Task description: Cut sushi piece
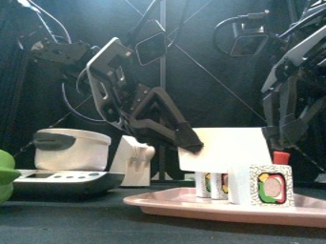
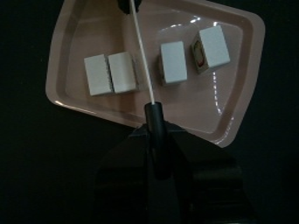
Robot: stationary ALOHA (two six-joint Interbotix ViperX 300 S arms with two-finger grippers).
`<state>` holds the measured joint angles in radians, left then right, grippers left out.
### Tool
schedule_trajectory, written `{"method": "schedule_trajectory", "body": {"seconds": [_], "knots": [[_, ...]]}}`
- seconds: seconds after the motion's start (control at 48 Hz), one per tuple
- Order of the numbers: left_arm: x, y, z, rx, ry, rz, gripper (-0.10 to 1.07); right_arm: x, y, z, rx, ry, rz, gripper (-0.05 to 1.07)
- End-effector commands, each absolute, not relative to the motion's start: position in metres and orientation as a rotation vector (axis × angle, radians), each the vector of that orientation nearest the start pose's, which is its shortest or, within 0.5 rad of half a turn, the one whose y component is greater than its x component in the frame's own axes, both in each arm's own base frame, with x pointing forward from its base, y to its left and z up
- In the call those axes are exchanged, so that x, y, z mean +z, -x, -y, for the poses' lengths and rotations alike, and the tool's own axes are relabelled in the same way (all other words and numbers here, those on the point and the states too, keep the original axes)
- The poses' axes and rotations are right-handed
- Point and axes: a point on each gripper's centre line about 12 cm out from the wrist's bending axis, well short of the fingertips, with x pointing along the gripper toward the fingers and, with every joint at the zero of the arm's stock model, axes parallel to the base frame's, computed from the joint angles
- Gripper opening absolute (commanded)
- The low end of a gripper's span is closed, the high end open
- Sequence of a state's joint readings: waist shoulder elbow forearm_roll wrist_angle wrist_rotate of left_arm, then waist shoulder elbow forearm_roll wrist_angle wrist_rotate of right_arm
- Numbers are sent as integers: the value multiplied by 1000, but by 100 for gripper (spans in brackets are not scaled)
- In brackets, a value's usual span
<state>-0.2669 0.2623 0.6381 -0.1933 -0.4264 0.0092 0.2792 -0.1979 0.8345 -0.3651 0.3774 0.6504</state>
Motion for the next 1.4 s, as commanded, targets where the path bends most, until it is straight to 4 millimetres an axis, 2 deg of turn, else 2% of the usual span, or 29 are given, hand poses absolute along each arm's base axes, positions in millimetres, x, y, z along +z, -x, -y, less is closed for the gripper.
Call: {"method": "schedule_trajectory", "body": {"seconds": [0.0, 0.229, 0.354, 0.708, 0.896, 1.146, 1.375], "knots": [[136, -416, 109, -167, 76, -424, 38, 170, -299, -66, -24, -90, -945, 25], [149, -413, 110, -186, 59, -393, 38, 183, -295, -68, -25, -94, -931, 24], [147, -413, 112, -199, 42, -397, 38, 186, -294, -75, 1, -111, -914, 24], [127, -416, 133, -241, 32, -436, 38, 172, -293, -92, 46, -157, -937, 24], [123, -415, 132, -225, 47, -453, 38, 161, -294, -93, 43, -155, -965, 24], [122, -416, 131, -221, 50, -460, 38, 158, -294, -92, 39, -148, -969, 24], [108, -416, 131, -217, 46, -494, 38, 147, -297, -94, 49, -151, -978, 24]]}}
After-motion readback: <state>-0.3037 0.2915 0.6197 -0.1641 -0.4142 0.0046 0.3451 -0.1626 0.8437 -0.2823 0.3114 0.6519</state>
